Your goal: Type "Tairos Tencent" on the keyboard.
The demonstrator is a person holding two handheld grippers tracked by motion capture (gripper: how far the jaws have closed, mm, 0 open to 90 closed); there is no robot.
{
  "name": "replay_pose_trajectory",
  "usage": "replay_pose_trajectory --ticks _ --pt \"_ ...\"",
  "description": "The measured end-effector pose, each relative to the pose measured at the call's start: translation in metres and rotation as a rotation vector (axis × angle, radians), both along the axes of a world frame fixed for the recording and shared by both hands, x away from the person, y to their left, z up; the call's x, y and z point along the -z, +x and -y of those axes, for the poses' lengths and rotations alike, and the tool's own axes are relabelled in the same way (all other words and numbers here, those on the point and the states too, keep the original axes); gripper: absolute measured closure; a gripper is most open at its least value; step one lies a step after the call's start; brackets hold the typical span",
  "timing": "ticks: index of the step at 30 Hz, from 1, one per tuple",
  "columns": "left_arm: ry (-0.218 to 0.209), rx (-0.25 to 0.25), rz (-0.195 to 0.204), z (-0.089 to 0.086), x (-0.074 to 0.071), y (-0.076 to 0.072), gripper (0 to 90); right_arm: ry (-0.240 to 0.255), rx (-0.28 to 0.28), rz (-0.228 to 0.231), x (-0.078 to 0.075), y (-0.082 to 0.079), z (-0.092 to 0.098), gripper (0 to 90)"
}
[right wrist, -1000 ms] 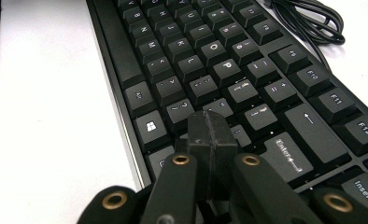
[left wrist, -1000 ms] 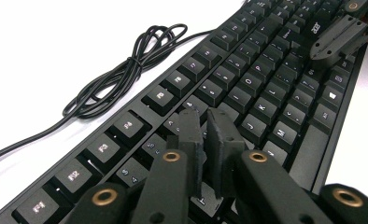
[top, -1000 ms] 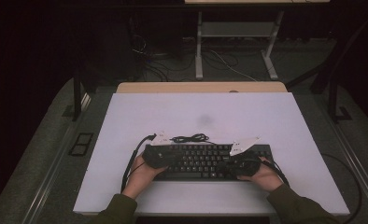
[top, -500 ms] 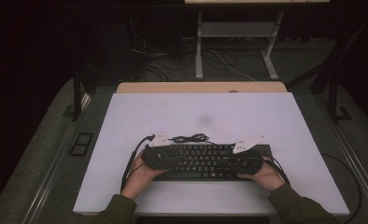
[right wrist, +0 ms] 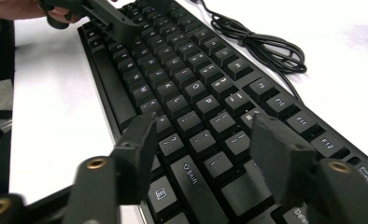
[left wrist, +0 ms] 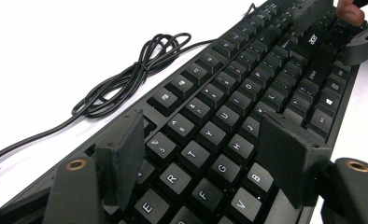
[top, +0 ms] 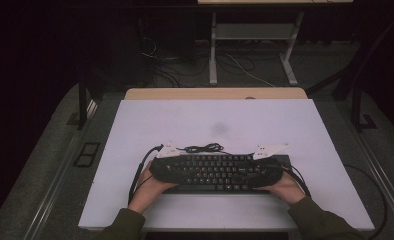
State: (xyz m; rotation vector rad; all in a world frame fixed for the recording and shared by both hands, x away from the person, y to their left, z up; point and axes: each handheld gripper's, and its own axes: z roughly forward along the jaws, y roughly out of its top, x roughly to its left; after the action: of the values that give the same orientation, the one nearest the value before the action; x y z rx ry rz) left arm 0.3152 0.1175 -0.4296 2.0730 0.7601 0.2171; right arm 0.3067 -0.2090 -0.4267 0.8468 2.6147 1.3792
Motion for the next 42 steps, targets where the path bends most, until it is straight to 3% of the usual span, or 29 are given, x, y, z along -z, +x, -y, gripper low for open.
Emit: replay_pose_trajectory --ticks 14,30,36,42 --pt "-0.022 -0.024 0.019 -0.009 0.001 -0.006 28.2 0.011 0.021 0.019 0.001 0.002 0.000 36.0" --pt "-0.030 -0.072 0.028 -0.028 0.001 -0.014 28.7 0.034 0.006 0.019 0.002 0.009 -0.006 35.6" --pt "-0.028 -0.095 0.030 -0.036 0.002 -0.017 32.9 0.034 -0.007 0.022 0.001 0.012 -0.012 35.6" --pt "-0.020 -0.107 0.030 -0.043 0.002 -0.019 44.2 0.035 -0.019 0.024 0.001 0.014 -0.016 35.6"
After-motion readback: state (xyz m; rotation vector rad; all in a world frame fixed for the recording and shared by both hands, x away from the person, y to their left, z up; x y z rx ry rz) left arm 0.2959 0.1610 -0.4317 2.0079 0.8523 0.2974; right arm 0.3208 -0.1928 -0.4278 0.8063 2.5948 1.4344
